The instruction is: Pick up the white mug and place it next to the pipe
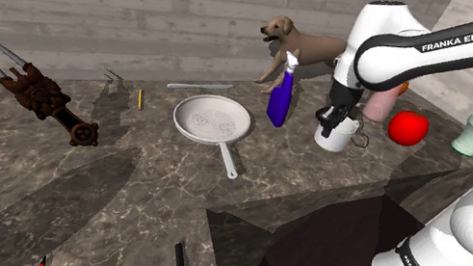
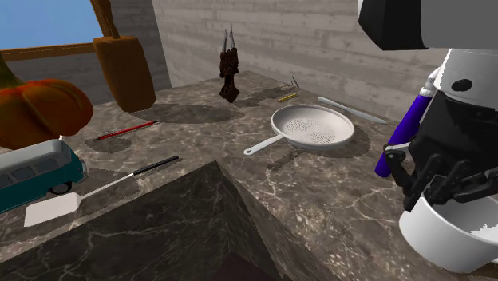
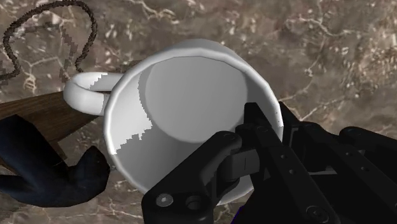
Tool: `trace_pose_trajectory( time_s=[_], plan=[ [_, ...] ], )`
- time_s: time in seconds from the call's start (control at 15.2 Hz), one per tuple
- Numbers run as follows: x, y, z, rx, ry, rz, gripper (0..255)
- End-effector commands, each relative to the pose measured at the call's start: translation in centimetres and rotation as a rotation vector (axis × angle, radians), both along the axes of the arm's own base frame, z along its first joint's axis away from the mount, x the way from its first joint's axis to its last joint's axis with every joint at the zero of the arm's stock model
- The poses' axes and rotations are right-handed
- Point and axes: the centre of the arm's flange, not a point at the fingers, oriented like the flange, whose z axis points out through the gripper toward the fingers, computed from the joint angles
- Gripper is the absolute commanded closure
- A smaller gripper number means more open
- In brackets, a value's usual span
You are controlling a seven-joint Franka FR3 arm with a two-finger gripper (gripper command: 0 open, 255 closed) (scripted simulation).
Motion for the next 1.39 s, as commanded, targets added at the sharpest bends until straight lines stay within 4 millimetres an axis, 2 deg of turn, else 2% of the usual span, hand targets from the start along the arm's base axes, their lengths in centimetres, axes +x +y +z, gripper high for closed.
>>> trace_pose_trajectory(
  time_s=[0.0,0.13,0.66,0.73,1.06,1.32],
  plan=[
    [0.0,0.0,-1.0,0.000,-0.001,0.000,255],
    [0.0,0.0,-2.4,0.000,-0.001,0.000,255],
    [0.0,0.0,-2.4,0.000,-0.001,0.000,255],
    [-0.1,0.0,-2.4,0.000,-0.001,0.000,0],
    [0.0,0.0,-2.4,0.000,-0.001,0.000,0],
    [0.1,0.2,2.6,0.000,-0.001,0.000,0]
  ],
)
